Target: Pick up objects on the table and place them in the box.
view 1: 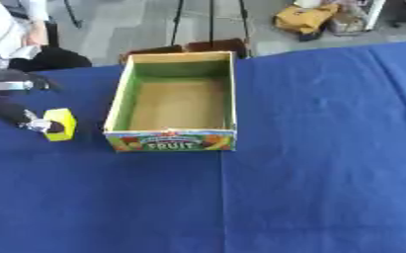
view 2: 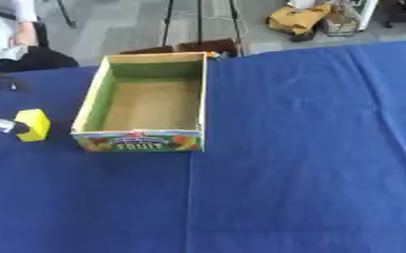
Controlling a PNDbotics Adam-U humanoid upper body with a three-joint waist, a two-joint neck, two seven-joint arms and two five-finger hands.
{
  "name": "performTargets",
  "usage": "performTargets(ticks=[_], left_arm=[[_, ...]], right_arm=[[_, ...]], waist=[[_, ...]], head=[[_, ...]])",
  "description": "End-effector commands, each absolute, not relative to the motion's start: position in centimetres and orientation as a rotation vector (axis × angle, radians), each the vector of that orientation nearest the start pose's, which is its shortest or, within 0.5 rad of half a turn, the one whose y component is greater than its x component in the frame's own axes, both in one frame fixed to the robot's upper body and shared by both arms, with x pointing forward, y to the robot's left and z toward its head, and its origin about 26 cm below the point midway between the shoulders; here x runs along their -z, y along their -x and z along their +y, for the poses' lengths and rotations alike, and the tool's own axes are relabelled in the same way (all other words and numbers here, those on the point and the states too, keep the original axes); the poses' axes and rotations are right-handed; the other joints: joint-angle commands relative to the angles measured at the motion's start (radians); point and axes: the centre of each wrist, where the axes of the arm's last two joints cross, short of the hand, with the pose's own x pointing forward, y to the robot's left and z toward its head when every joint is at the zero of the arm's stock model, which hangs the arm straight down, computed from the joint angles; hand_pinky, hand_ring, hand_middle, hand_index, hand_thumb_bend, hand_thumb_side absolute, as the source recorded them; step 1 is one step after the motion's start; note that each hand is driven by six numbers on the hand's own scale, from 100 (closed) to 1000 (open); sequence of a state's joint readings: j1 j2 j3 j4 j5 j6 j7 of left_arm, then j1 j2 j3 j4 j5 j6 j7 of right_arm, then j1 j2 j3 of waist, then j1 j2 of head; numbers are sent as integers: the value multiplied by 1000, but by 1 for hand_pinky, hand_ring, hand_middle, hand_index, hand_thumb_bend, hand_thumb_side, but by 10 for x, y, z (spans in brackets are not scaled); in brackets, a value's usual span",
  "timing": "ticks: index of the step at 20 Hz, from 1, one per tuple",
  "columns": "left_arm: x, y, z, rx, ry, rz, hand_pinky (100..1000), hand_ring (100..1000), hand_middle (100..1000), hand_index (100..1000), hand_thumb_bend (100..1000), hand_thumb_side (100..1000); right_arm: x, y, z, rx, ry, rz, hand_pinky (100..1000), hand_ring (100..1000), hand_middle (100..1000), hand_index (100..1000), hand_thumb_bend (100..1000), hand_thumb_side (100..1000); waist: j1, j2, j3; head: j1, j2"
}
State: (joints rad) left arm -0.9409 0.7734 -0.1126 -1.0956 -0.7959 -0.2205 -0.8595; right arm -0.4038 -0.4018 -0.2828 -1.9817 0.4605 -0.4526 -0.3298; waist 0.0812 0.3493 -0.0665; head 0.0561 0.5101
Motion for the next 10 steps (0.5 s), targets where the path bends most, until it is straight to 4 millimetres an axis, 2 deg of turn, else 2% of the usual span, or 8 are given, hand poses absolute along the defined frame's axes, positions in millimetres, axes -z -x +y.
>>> performTargets(ticks=[1, 7, 10], left_arm=[[-319, -434, 384, 1631, -973, -989, 904, 1000, 1000, 1000, 477, 666], [-315, -439, 394, 1576, -989, -942, 896, 1000, 1000, 1000, 290, 561], [-314, -440, 399, 1554, -986, -917, 892, 1000, 1000, 1000, 232, 531]], right_arm=[[-269, -294, -330, 303, -1133, 2983, 700, 695, 649, 803, 100, 1000], [-272, -294, -330, 306, -1121, 2977, 701, 695, 644, 800, 100, 1000], [-273, -294, -330, 307, -1118, 2975, 701, 695, 641, 799, 100, 1000]], waist=[[12, -4, -4], [16, 13, -16], [18, 22, -20]], head=[[11, -14], [25, -28], [31, -37]])
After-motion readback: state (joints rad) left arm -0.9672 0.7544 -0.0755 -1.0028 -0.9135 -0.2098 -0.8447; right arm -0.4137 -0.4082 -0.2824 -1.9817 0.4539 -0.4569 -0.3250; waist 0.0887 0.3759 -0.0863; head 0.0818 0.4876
